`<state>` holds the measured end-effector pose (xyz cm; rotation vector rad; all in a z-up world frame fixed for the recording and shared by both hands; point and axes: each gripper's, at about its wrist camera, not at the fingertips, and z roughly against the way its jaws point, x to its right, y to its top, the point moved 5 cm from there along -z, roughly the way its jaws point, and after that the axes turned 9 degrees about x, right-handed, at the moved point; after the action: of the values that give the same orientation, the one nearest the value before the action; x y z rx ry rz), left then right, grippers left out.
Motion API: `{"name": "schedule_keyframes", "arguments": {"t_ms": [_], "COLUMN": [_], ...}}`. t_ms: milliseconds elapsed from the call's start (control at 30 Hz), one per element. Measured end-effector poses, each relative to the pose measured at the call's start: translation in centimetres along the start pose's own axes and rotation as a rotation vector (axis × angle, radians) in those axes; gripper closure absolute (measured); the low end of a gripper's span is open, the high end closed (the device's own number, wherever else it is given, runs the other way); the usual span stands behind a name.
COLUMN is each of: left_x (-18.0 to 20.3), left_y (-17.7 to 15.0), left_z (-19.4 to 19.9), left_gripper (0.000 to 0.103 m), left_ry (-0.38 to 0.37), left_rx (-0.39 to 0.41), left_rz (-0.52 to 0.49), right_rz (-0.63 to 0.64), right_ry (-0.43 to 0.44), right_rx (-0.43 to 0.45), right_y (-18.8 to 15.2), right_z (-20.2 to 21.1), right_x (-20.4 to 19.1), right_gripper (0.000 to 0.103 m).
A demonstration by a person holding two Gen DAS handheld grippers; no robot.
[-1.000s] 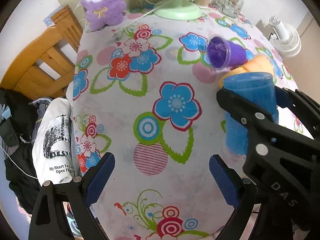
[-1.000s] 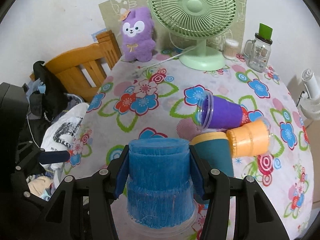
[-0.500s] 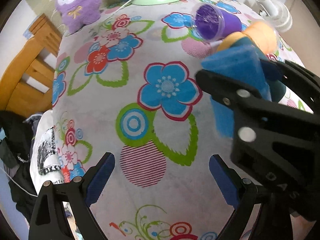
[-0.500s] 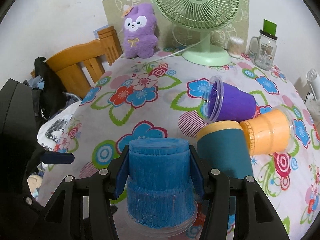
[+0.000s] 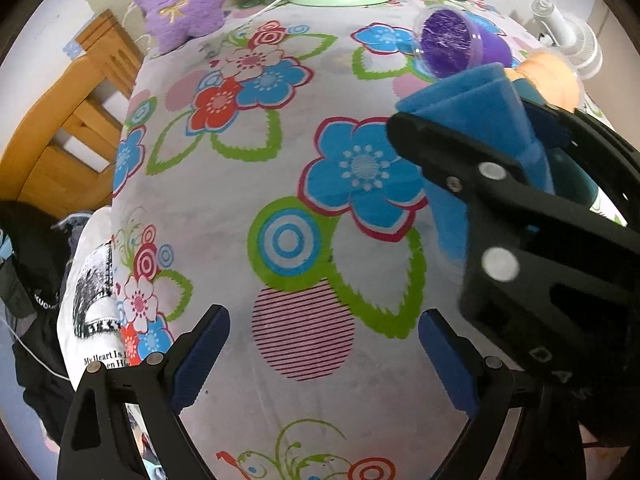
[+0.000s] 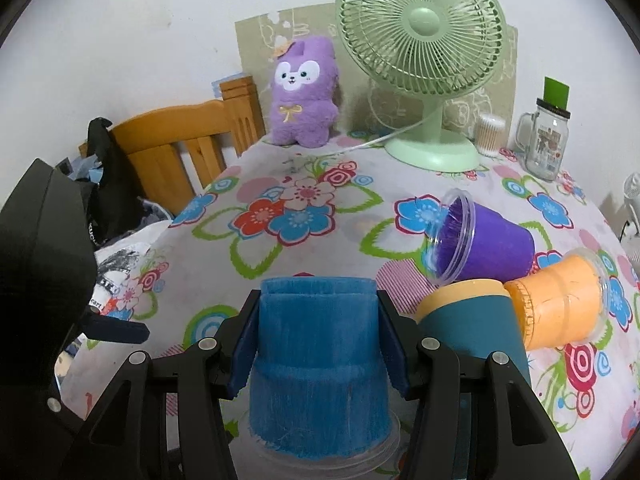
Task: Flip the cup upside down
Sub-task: 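Rotate the blue cup with the right tool so its base faces up, then lower the blue cup base-up onto the table and open the right tool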
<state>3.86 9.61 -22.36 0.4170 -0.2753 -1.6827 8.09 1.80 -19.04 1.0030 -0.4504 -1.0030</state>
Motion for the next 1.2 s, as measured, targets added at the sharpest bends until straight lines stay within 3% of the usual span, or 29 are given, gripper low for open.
{"name": "schedule_keyframes", "arguments": {"t_ms": [400, 567, 800, 933, 1200], "left_x": [0.7, 1.7, 3.5, 4.3, 5.6], "left_y": [-1.5, -2.6, -3.2, -2.2, 1.0], "left_z": [0.5, 1.4, 5.2, 7.4, 12.0], "left_gripper": [0.006, 0.006, 0.006, 0.006, 0.005], "left_ry": [-0.028, -0.034, -0.106, -0.122, -0.102], "left_rx": [-0.024, -0.051, -0.079, -0.06, 0.062], "left_rz": [0.042, 0.064, 0.119, 0.147, 0.215], "right_rz": [-0.079, -0.138, -0.23, -0.269, -0.224], "right_ry": [0.007, -0.004, -0.033, -0.043, -0.081], "right_rx": [-0.09, -0.221, -0.344, -0.319, -0.235], "right_y": [-1.4, -3.0, -2.3, -0.1, 4.3], "right_z": [2.6, 3.2, 7.3, 10.4, 14.7], "right_x": [0.6, 1.2, 3.4, 4.7, 6.6], "right_gripper": [0.044, 0.027, 0.02, 0.019, 0.018]}}
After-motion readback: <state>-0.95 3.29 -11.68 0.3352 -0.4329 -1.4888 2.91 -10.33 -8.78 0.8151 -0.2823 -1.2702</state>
